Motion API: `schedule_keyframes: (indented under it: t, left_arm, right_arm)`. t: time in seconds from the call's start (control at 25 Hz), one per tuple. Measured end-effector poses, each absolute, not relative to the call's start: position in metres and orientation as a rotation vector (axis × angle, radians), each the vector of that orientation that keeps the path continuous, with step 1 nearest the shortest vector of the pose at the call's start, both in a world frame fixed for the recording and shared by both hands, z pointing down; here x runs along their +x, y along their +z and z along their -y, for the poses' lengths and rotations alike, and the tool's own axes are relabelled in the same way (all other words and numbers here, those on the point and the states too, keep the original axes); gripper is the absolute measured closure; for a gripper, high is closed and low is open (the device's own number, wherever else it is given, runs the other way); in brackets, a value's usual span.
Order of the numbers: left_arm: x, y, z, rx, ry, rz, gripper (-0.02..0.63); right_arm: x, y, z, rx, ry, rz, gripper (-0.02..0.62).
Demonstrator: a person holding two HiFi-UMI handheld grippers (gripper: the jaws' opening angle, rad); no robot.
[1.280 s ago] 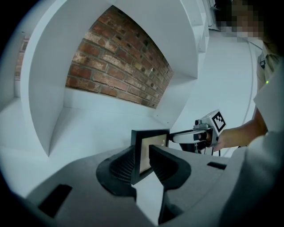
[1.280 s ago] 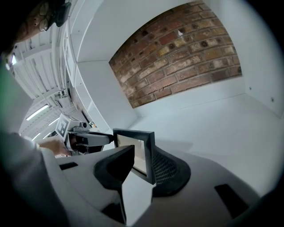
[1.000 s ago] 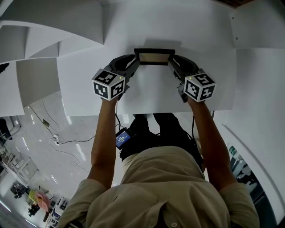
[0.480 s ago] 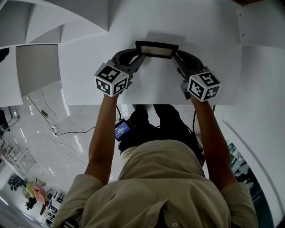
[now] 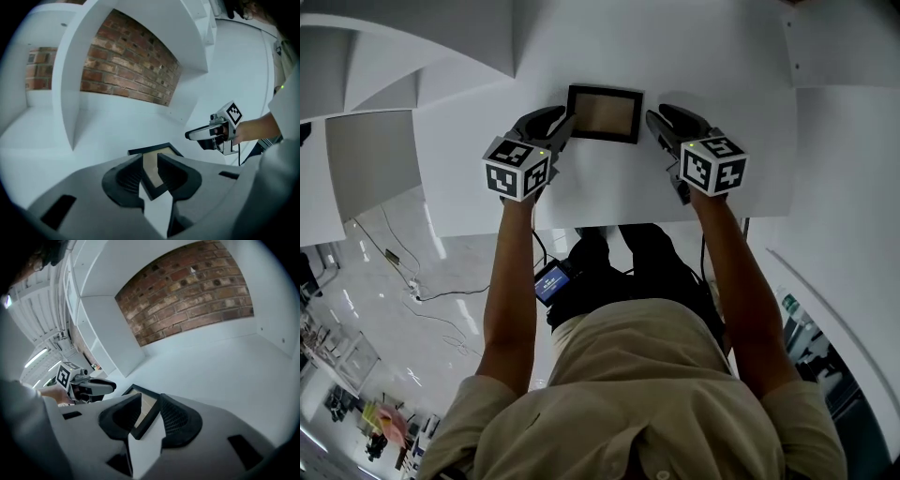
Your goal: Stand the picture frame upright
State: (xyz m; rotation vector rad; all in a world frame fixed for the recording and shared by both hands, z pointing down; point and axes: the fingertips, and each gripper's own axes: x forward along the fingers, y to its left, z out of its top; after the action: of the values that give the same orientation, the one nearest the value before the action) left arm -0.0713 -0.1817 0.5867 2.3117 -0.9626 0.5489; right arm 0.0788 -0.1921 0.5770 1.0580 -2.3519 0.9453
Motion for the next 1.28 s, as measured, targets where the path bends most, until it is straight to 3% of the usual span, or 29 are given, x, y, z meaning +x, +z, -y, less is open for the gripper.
schedule_keyframes:
  t: [0.28,0.52,1.28]
  left_arm:
    - [-0.076,0.623,0.204,2.152,0.631,0.894,0.528]
    - [-0.068,0.63,0.205,2.075,0.589,0.861,0.525]
    - [-0.043,0.568,0.203,2.323,0.377,0.865,0.526]
  right_arm:
    - [0.063,0.623,0.209,0.992,1.138,2.181,0.432]
    - [0.055,0.635,0.21,0.992,1.183,2.131,0.436]
    - [0.08,0.555,0.223,1.091,0.977,2.512,0.454]
